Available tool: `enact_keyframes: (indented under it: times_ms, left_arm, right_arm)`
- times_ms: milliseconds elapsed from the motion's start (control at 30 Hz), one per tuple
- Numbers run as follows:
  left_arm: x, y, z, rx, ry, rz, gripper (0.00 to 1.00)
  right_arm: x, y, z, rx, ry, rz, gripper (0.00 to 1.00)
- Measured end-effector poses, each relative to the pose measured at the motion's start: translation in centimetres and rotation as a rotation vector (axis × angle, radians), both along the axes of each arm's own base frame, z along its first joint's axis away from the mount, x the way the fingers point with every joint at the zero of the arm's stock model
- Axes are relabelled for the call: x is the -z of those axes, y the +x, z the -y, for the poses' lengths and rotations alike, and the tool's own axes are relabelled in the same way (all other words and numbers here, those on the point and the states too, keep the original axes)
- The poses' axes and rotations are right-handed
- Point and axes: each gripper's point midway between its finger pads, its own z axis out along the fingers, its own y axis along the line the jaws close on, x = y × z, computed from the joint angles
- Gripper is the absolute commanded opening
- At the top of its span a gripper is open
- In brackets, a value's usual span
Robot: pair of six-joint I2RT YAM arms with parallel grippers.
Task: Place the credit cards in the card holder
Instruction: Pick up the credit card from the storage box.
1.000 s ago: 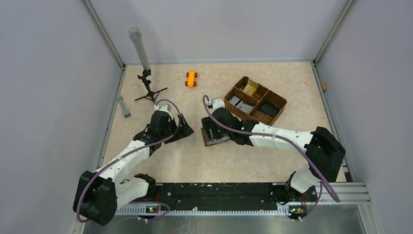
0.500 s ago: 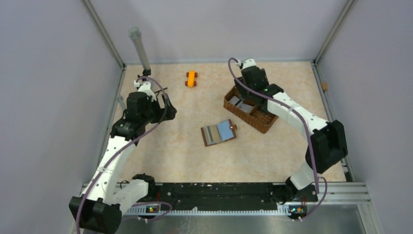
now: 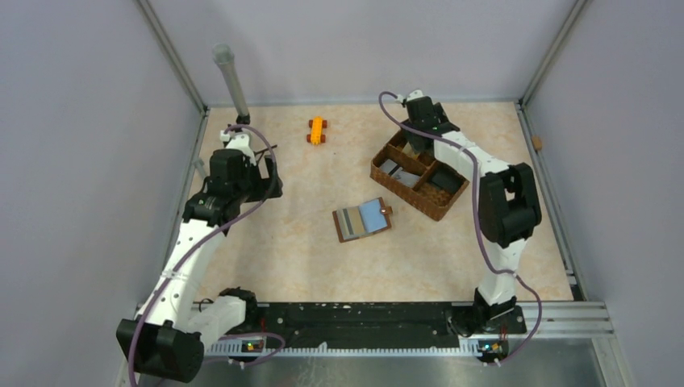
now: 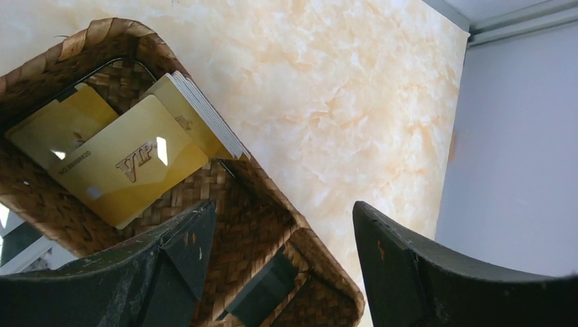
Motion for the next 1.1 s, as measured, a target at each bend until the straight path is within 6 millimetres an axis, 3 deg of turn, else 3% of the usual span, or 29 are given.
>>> enact_keyframes:
  times_ms: [367, 567, 1100]
  left_arm:
    - [1.0, 0.4, -0.7, -0.018, -0.004, -0.035, 0.99]
    - [1.5, 0.4, -0.8, -0.02, -0.006, -0.051, 0.99]
    - [2.2, 0.3, 0.5, 0.033, -0.057, -0.082, 0.99]
  right_arm:
    - [1.9, 3.8, -0.6, -0.053, -0.05, -0.02, 0.72]
    - [3.7, 4.0, -0.3, -0.058, -0.072, -0.057, 0.64]
    - [3.4, 4.1, -0.5, -0.075, -0.102, -0.053, 0.6]
